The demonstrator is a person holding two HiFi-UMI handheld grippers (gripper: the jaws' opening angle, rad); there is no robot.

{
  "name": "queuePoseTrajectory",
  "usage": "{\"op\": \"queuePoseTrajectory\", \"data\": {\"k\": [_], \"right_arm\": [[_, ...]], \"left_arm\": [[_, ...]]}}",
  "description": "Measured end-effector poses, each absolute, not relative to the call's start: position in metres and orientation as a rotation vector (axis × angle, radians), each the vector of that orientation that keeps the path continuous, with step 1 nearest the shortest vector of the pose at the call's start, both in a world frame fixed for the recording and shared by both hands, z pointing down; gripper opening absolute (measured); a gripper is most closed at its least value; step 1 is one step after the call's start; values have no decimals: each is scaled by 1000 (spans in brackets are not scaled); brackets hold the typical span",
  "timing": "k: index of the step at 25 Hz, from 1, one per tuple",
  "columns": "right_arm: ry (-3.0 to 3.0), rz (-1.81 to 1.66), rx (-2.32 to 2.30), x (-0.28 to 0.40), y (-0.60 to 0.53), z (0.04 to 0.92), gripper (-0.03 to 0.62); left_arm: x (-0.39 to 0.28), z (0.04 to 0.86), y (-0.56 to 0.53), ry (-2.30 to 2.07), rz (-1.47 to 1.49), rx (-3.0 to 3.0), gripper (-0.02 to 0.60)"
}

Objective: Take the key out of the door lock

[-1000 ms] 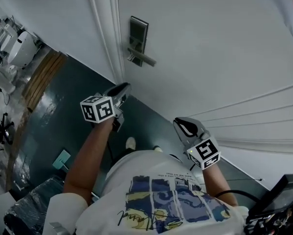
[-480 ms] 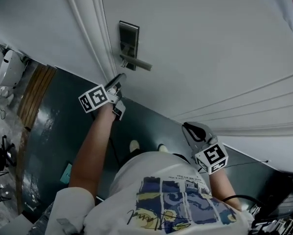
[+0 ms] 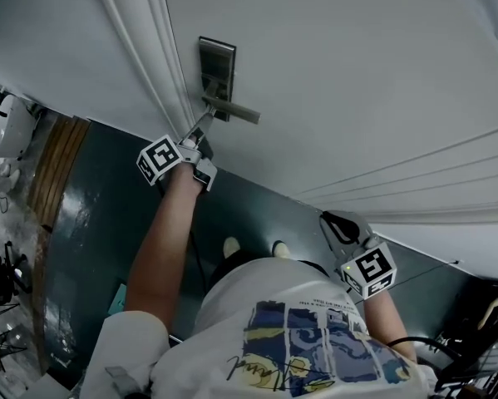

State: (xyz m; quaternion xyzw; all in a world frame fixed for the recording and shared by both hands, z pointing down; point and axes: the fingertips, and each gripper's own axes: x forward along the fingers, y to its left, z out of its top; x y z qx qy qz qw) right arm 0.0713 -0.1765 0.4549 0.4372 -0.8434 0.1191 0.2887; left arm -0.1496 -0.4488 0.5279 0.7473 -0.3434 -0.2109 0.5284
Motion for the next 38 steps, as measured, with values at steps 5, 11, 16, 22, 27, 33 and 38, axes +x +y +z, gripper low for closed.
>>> {"op": "queuePoseTrajectory", "data": {"k": [5, 11, 16, 22, 27, 33, 38], "right_arm": [[-2242, 327, 1178, 72, -179, 458, 15], [-2227, 338, 1179, 75, -183, 461, 15], [-2222, 342, 1189, 76, -179, 463, 15], [-2216, 345, 1188, 77, -179, 463, 15], [-2224, 341, 1174, 74, -178, 464, 15], [-2236, 346, 1171, 73, -177, 466, 15], [-2244, 351, 1174, 74, -174, 464, 15]], "left_arm": [[-145, 531, -461, -773, -567, 1730, 123], [-138, 530, -470, -714, -643, 1683, 86], [-137, 525, -471, -681, -709, 1658, 35], [-138, 524, -470, -700, -730, 1648, 31], [-138, 525, -470, -726, -707, 1643, 26], [-139, 526, -470, -759, -676, 1634, 25], [-139, 525, -470, -775, -662, 1609, 23]]}}
